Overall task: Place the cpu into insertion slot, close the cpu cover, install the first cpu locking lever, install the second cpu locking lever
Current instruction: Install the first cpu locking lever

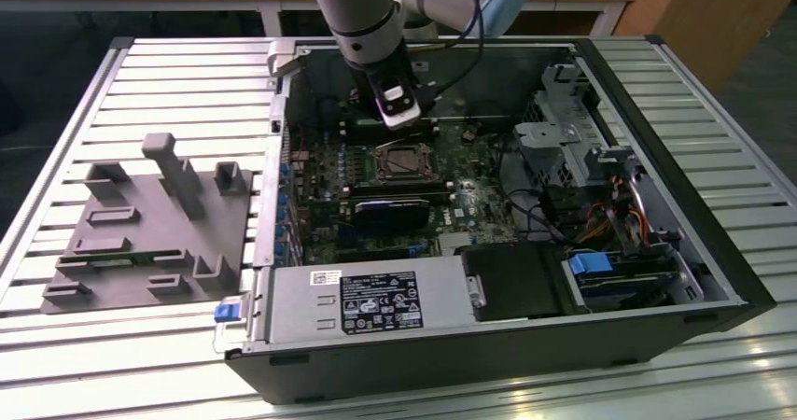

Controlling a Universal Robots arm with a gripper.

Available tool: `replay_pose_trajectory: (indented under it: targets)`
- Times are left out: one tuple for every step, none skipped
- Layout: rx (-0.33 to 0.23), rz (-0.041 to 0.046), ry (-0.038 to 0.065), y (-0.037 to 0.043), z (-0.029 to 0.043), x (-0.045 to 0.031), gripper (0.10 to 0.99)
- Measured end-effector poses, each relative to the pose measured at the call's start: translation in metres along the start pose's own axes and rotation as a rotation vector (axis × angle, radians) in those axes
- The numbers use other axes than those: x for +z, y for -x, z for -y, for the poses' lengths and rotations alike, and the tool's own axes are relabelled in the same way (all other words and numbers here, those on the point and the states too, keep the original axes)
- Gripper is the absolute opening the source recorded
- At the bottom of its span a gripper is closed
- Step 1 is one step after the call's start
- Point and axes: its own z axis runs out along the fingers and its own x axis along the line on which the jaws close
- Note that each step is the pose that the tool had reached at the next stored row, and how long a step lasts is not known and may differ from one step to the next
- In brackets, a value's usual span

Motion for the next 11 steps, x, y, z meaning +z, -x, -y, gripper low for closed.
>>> replay_pose_trajectory:
  targets:
    - [0.000, 0.0000, 0.000, 0.0002, -0.0001, 0.0001, 0.102]
    - [0.000, 0.0000, 0.000, 0.0002, -0.0001, 0.0001, 0.102]
    - [0.000, 0.0000, 0.000, 0.0002, -0.0001, 0.0001, 0.102]
    - [0.000, 0.0001, 0.000, 0.0002, -0.0001, 0.0001, 0.102]
    - [0.000, 0.0000, 0.000, 0.0003, -0.0001, 0.0001, 0.102]
    - [0.000, -0.0001, 0.000, 0.0005, -0.0001, 0.0001, 0.102]
    - [0.000, 0.0000, 0.000, 0.0007, -0.0002, 0.0002, 0.102]
    - [0.000, 0.0000, 0.000, 0.0008, -0.0002, 0.0003, 0.102]
    - [0.000, 0.0000, 0.000, 0.0008, -0.0003, 0.0004, 0.102]
    - [0.000, 0.0000, 0.000, 0.0008, -0.0002, 0.0005, 0.102]
    - [0.000, 0.0000, 0.000, 0.0008, -0.0002, 0.0008, 0.102]
